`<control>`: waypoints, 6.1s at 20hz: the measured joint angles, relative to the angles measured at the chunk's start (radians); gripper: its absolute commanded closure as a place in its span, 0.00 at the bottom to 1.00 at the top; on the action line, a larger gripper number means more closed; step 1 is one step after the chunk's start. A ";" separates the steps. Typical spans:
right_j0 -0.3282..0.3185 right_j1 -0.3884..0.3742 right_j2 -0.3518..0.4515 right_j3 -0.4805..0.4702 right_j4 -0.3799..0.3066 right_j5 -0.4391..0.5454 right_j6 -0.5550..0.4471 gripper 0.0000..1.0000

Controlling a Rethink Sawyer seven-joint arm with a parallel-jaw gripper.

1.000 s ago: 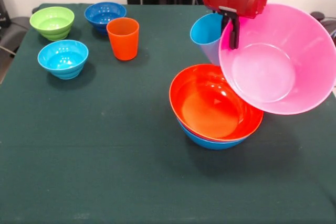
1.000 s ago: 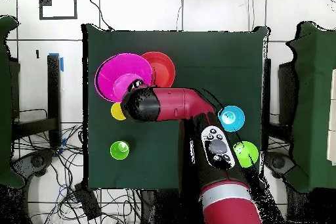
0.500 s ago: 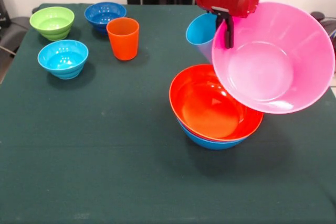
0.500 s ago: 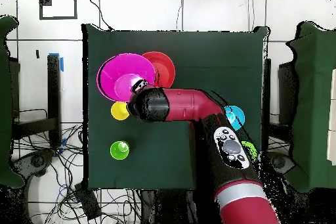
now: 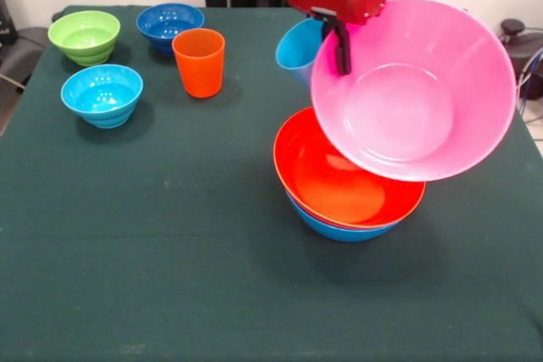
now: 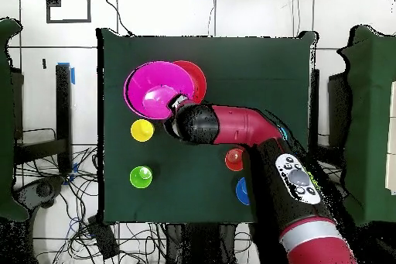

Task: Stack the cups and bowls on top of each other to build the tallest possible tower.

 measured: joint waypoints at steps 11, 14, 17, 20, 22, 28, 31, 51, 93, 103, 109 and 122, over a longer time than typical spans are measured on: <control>-0.036 0.000 0.020 0.000 -0.090 0.000 0.000 1.00; -0.030 0.000 0.019 -0.001 -0.117 0.000 0.000 1.00; -0.020 0.000 0.017 -0.004 -0.141 0.000 0.000 1.00; 0.000 0.005 0.014 -0.012 -0.184 0.000 0.000 1.00; 0.006 0.006 0.014 -0.013 -0.198 0.000 0.000 1.00; 0.009 0.007 0.015 -0.013 -0.223 0.000 0.000 1.00; 0.006 0.007 0.014 -0.013 -0.223 0.000 0.000 1.00; -0.003 0.003 0.014 -0.013 -0.224 0.000 0.000 1.00; 0.010 -0.002 -0.003 -0.013 -0.224 0.000 0.000 0.00; -0.002 -0.001 0.006 -0.012 -0.223 0.000 0.000 0.00; -0.075 -0.007 0.070 0.021 -0.220 -0.023 0.000 0.00; -0.124 -0.092 0.156 0.145 -0.206 -0.149 0.000 0.00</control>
